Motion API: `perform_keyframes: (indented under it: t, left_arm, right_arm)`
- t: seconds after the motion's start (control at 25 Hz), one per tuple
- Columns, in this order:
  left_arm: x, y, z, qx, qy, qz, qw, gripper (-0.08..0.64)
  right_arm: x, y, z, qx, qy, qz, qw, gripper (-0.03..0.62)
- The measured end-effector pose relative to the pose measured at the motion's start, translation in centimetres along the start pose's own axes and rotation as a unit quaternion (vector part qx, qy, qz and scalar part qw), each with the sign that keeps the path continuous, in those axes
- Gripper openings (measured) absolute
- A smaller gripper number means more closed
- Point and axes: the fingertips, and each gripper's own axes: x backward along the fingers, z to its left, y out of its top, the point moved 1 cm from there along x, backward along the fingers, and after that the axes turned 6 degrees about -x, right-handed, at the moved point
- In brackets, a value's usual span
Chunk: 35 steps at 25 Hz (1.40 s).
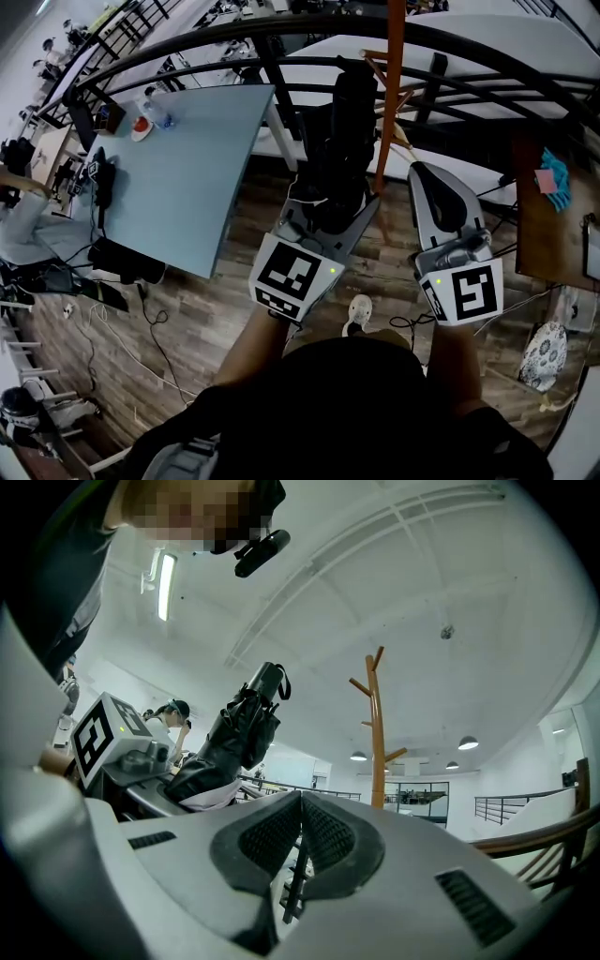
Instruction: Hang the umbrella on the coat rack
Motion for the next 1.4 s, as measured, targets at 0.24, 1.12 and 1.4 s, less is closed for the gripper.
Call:
perform_keyframes:
  t: [0.24, 1.12, 1.4]
  left_arm:
    - [-2.8, -0.3, 1.1, 0.004, 0.010, 0.011, 0.9999, 0.209]
    - [-6.3, 0.1, 0.3, 0.002, 0.012, 0.014, 0.9998, 0.209]
    - [-6.3, 0.6, -0.1, -0.001, 0.010, 0.008, 0.9999, 0.209]
  right_arm:
    - [-1.6, -1.0, -2.6, -0.008, 0.009, 0.003, 1.000, 0.031]
    - [-0.9, -1.6, -6.4, -0.011, 0.005, 0.001, 1.000, 0.031]
    - [-0.2, -1.2, -6.7, -0.005, 0.000, 0.000, 1.000, 0.031]
